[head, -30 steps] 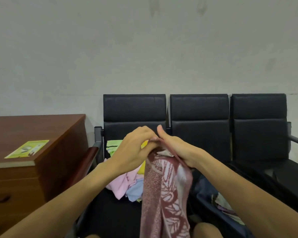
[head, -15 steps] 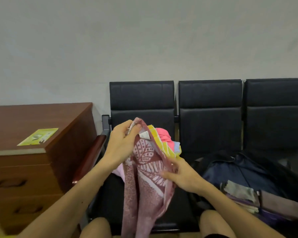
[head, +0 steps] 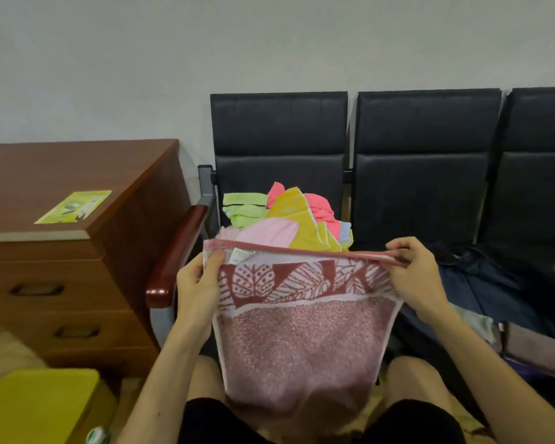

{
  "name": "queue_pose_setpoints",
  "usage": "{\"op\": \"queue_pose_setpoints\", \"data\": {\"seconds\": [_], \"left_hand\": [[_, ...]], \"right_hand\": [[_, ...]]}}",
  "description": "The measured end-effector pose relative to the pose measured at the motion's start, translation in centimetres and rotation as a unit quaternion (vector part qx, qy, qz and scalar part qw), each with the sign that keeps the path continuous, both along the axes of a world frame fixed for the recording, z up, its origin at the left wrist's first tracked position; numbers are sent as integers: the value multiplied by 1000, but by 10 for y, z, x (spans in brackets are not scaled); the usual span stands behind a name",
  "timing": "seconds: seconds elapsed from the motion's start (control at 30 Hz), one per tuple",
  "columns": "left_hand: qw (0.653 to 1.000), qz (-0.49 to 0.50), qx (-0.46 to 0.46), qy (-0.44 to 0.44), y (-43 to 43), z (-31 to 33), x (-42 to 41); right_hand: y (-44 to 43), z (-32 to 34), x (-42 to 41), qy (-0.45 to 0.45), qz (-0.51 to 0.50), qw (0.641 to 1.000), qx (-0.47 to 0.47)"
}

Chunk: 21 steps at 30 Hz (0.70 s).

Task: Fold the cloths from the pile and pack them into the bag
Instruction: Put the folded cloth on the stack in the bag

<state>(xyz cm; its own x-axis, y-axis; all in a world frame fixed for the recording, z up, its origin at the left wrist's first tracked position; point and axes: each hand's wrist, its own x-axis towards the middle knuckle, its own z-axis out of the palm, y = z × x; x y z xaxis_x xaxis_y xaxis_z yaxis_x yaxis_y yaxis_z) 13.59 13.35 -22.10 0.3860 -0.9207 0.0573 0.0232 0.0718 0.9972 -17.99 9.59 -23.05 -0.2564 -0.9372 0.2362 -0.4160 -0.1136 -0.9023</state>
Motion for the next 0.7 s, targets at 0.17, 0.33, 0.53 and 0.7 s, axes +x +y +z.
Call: {"op": "queue_pose_setpoints", "data": {"seconds": [0.17,0.33,0.53,0.7], "left_hand": [[996,18,68,59,-16,-13,13],[993,1,98,70,-27,-25,14],[995,-32,85,31,-35,-44,13],[997,-47,67,4,-34,-60,11]], "right_hand": [[-7,18,4,-284,93,926,232],[-12,20,6,-295,144,888,322],[-19,-14,-8,-264,-18,962,74],[-7,-29,7,-222,-79,972,-10]]}}
